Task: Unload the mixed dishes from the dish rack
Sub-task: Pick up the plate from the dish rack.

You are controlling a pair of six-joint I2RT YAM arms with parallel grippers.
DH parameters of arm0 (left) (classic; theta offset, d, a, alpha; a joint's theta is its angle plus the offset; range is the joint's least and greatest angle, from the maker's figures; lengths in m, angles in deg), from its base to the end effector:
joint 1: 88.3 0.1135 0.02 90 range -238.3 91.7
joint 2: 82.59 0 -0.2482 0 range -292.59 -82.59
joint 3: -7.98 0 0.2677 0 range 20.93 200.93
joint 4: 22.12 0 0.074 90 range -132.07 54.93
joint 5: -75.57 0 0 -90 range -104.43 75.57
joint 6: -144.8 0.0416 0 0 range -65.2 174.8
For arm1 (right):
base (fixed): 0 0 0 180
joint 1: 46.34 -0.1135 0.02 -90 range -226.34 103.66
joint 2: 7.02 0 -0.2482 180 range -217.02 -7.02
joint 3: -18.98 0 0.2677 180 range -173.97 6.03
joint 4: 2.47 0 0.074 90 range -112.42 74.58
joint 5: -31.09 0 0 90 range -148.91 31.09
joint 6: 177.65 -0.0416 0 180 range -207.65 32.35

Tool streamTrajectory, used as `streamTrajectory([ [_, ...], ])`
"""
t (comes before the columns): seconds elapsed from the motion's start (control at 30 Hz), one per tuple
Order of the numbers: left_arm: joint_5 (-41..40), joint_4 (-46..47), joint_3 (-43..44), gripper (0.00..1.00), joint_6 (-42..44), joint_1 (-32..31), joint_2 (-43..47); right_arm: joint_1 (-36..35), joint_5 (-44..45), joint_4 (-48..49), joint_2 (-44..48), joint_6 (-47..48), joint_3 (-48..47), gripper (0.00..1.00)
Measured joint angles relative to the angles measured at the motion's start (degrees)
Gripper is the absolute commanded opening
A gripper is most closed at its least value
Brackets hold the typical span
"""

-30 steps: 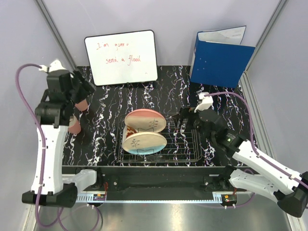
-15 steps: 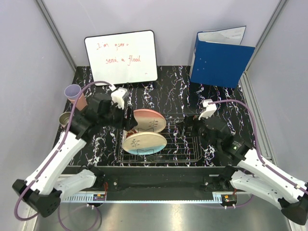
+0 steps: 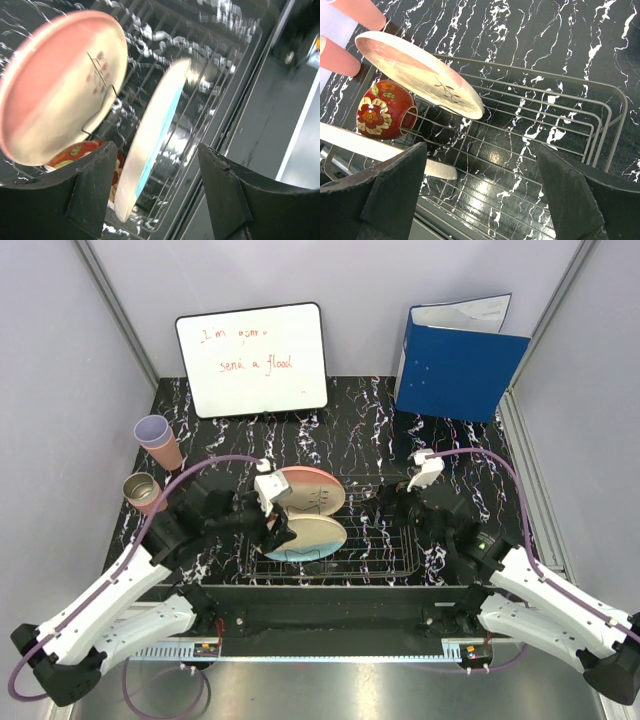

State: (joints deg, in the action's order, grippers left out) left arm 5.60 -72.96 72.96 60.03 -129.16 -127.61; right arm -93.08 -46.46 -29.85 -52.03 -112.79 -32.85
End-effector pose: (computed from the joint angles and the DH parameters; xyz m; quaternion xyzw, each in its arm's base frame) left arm 0.1368 -0.1372 0.3224 0.4143 0.7546 -0.2926 0.4162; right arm 0.1557 0.1524 0.2806 -0.0924 0.8142 0.2602 0.5107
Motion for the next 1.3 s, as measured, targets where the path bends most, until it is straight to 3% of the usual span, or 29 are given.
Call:
streamTrajectory([
  [0.23,-4.48,0.48,-2.4,0.69,6.05,-4.04,-1.64,0.0,0.0,0.66,0.39,-0.37,1.29,0.99],
  [0.4,-7.15,1.6,-2.4,0.61,8.09,-4.24,-5.25,-0.02,-0.15,1.66,0.37,-0.85,2.03,0.99],
  [0.57,-7.19,2.73,-2.91,0.2,9.11,-4.26,-9.2,0.0,-0.17,2.19,0.39,-1.25,2.16,0.98],
  [0.6,-6.67,2.89,-3.02,0.04,9.55,-4.26,-9.38,0.0,-0.17,2.43,0.39,-1.27,2.16,0.99],
  [0.63,-5.27,2.82,-3.02,0.0,11.19,-4.39,-9.27,0.0,-0.2,2.6,0.44,-1.29,2.16,0.99],
  [1.03,-5.46,3.93,-3.13,0.0,9.92,-4.83,-9.46,0.0,-0.39,2.78,1.64,-1.51,3.45,0.98],
  [1.3,-6.99,-2.82,1.4,0.0,10.34,-4.83,-9.46,0.0,-1.29,2.8,1.86,-1.81,3.54,0.98],
])
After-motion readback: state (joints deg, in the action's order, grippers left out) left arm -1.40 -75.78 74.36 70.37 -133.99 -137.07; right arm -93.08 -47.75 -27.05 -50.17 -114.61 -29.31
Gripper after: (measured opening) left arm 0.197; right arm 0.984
